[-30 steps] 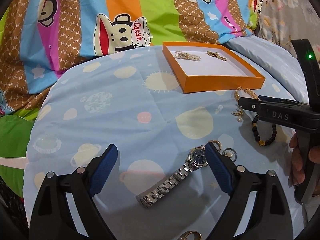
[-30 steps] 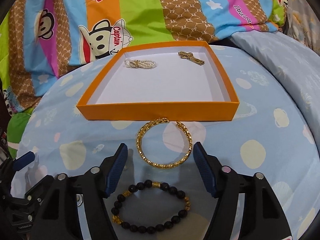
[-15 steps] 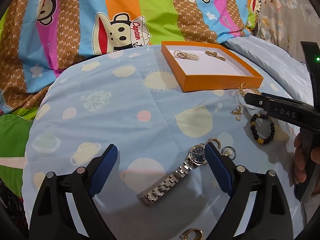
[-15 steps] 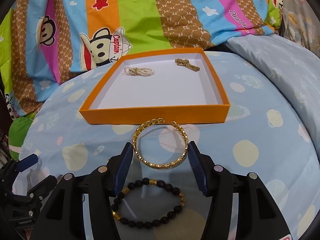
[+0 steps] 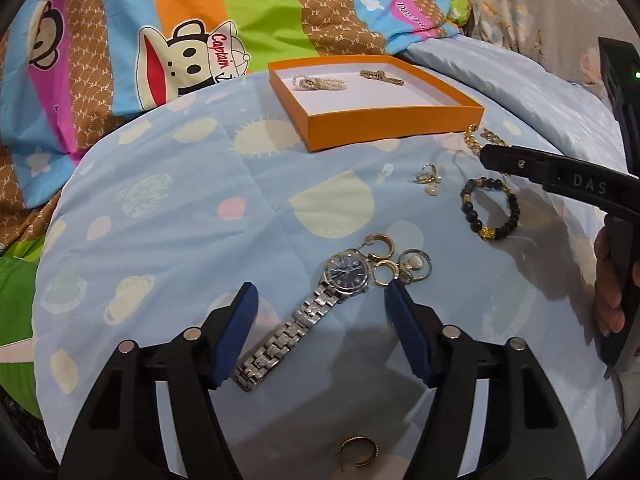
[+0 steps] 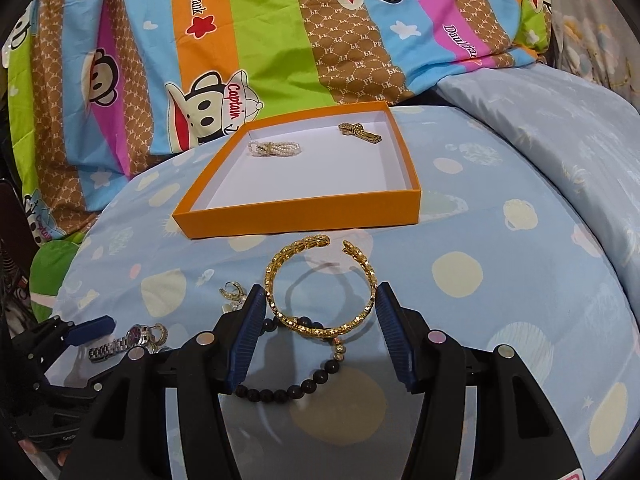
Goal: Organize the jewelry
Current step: 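Grasp the silver watch with the left gripper while the right gripper grasps the gold cuff bangle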
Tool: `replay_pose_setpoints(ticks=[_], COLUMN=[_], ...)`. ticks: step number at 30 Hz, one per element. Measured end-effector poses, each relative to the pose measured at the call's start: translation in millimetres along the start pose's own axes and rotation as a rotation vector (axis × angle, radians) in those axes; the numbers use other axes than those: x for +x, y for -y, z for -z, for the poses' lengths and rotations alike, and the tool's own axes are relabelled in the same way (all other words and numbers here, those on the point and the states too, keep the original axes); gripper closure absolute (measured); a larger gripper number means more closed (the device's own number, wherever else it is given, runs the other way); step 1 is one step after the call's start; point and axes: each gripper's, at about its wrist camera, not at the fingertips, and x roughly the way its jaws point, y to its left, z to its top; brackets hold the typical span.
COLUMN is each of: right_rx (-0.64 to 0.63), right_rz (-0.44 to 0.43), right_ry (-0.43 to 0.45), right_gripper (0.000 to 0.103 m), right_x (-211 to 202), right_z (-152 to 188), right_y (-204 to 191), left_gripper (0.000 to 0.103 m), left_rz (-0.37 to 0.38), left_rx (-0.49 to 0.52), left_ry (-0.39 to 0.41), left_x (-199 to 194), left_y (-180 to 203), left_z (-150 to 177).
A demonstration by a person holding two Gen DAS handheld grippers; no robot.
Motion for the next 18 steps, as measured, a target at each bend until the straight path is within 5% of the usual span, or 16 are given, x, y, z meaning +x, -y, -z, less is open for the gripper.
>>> replay_pose_setpoints(ticks=[8, 11, 16, 18], right_rx=[-0.001, 0.0, -0.005, -0.007], right_rz=[-0.007, -0.009, -0.012, -0.013], right_ry=[-0.005, -0.003, -0.007, -0.006], right_gripper=[0.048, 0.048, 0.048, 0.048], right_x=[1.4, 1.6, 2.8, 2.4], right_z=[1.1, 0.5, 0.9, 1.1], right_y=[0.1, -0.3, -2.5, -3.1], left_gripper=[0.069, 0.069, 0.07, 0.078], left_rz=[0.123, 0.037, 0.008, 0.019], left_rx=[-0.01, -0.025, -0.026, -0.022], left_ry=[0.01, 0.017, 0.017, 0.018], left_x=[-10.4, -5.7, -0.8, -0.7], left_y=[10.7, 8.1, 8.6, 9.4], left_z=[5.6, 2.3, -2.6, -2.7])
